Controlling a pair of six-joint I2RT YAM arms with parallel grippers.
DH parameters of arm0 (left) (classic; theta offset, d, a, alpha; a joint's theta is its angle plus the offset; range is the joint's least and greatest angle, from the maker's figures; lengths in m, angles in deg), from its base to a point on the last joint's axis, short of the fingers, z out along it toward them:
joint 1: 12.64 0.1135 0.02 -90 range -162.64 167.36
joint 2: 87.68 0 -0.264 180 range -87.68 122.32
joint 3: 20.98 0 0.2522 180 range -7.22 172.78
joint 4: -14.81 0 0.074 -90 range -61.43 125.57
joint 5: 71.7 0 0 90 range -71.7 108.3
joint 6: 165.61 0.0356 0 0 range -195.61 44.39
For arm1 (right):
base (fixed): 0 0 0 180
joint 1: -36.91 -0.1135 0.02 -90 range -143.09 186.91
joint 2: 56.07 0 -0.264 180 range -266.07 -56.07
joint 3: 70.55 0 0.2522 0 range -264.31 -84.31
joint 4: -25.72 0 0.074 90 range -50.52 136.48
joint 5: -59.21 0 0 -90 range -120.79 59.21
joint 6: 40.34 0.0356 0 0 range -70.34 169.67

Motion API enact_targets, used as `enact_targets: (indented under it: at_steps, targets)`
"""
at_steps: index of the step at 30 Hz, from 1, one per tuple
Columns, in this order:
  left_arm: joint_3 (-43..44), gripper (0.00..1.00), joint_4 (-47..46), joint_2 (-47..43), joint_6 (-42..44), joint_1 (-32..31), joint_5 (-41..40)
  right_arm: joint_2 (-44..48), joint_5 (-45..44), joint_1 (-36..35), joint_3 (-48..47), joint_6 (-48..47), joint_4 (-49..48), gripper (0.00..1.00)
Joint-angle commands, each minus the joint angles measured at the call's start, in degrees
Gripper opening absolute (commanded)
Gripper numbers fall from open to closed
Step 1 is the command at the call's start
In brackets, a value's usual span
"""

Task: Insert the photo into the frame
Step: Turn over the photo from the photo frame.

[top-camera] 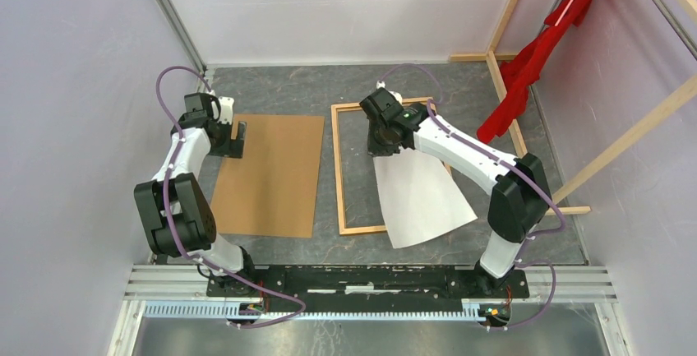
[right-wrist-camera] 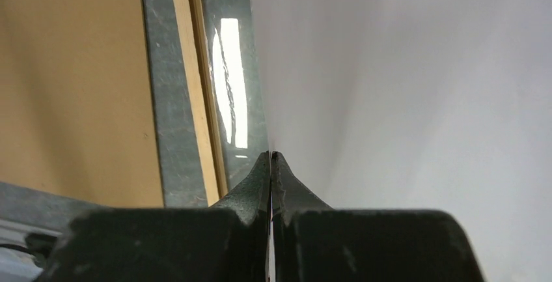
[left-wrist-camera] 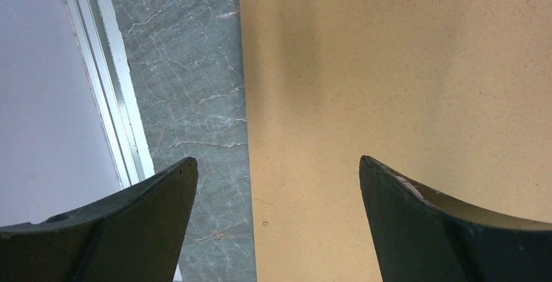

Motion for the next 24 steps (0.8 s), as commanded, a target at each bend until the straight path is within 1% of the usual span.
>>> enact_targets:
  at_steps: [1, 5, 11, 16, 19, 24]
  targets:
    - [-0.5, 1.00, -1.3, -2.2, 2.3, -0.2, -0.2, 0.2, -6.5, -0.2, -2.9, 10.9, -3.4, 0.00]
    - [-0.8, 1.00, -1.6, -2.0, 2.5, -0.2, -0.2, -1.4, -10.0, -0.5, -5.3, 13.2, -4.3, 0.00]
    - [-0.6, 1.00, -1.6, -2.1, 2.6, -0.3, -0.2, -6.3, -14.9, -0.8, -11.9, 9.9, -2.5, 0.00]
    - [-0.6, 1.00, -1.6, -1.9, 3.1, -0.3, -0.2, -6.7, -19.1, -0.8, -11.4, 7.2, -3.5, 0.00]
    - [-0.6, 1.00, -1.7, -1.7, 3.1, -0.2, -0.2, -7.3, -19.6, -0.8, -11.5, 4.8, -3.8, 0.00]
    - [-0.6, 1.00, -1.6, -1.5, 2.8, -0.3, -0.2, -7.6, -21.0, -0.7, -11.1, 4.1, -3.3, 0.00]
